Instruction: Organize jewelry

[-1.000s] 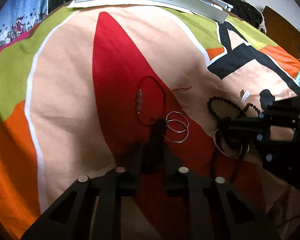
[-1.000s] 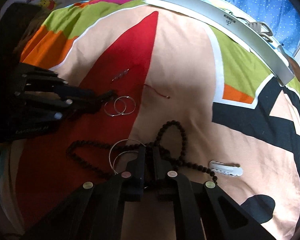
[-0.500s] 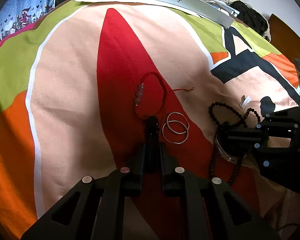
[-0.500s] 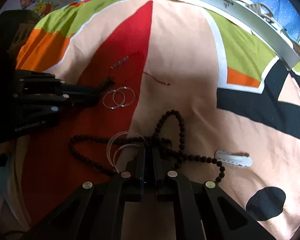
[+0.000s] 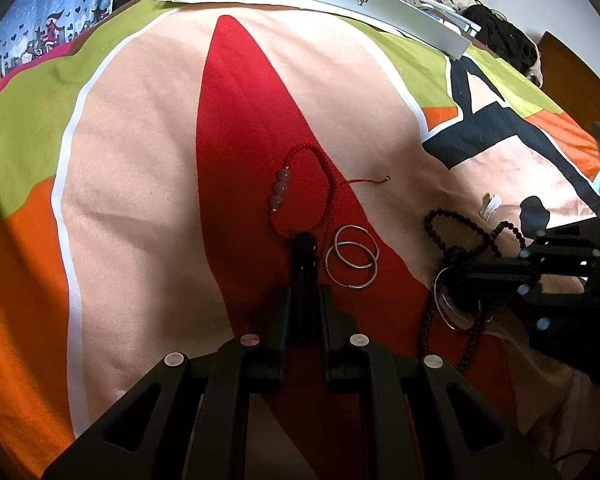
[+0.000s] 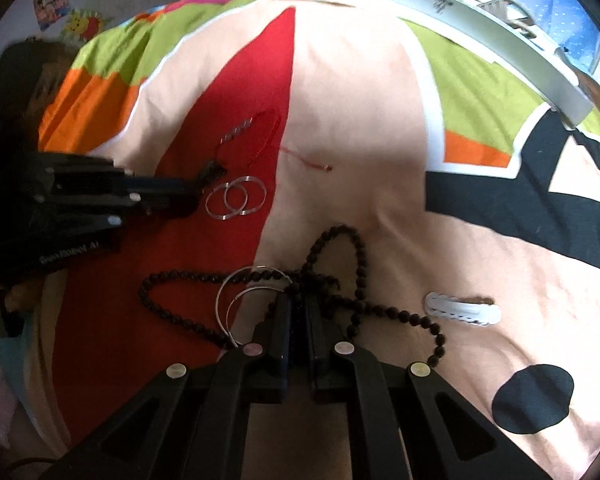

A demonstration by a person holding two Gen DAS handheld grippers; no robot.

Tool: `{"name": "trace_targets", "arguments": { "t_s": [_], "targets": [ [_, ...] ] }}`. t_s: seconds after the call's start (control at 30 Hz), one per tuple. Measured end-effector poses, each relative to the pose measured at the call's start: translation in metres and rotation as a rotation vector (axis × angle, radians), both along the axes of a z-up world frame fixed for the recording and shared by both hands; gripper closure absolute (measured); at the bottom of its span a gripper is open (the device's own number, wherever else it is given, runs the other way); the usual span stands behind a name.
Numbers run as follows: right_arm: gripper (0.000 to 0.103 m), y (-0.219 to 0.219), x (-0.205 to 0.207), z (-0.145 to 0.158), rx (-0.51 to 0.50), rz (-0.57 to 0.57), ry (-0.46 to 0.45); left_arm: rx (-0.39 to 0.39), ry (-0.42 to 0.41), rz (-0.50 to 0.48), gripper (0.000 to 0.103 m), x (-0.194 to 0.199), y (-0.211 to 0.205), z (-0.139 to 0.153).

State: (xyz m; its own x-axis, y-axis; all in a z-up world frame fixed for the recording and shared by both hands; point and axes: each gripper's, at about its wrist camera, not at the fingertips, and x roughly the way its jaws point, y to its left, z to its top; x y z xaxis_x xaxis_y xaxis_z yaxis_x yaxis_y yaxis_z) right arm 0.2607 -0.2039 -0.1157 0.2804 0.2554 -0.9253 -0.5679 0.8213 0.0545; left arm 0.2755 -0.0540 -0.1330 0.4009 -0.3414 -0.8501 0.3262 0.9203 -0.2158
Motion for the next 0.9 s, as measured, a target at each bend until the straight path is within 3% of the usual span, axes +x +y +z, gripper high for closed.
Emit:
{"name": "trace_targets", "arguments": {
  "t_s": [0.23, 0.4, 0.77, 0.9],
  "targets": [
    [0.097, -0.019, 0.002, 0.018, 0.09, -0.072, -0.043, 0.0, 0.0, 0.001, 0.093, 0.0, 0.0, 0.0],
    [0.097, -0.028, 0.002, 0.027, 0.183, -0.12, -0.021, 0.001, 0.0, 0.0, 0.093, -0.001, 0.0, 0.001],
    [0.096, -0.024, 0.002, 0.026, 0.131, -0.097, -0.033, 0.001, -0.001, 0.0, 0.093, -0.001, 0.002, 0.001],
    [0.082, -0.019, -0.003, 0.03, 0.127, -0.061, -0.069, -0.002, 0.0, 0.007, 0.093, -0.001, 0.003, 0.001]
  ]
}}
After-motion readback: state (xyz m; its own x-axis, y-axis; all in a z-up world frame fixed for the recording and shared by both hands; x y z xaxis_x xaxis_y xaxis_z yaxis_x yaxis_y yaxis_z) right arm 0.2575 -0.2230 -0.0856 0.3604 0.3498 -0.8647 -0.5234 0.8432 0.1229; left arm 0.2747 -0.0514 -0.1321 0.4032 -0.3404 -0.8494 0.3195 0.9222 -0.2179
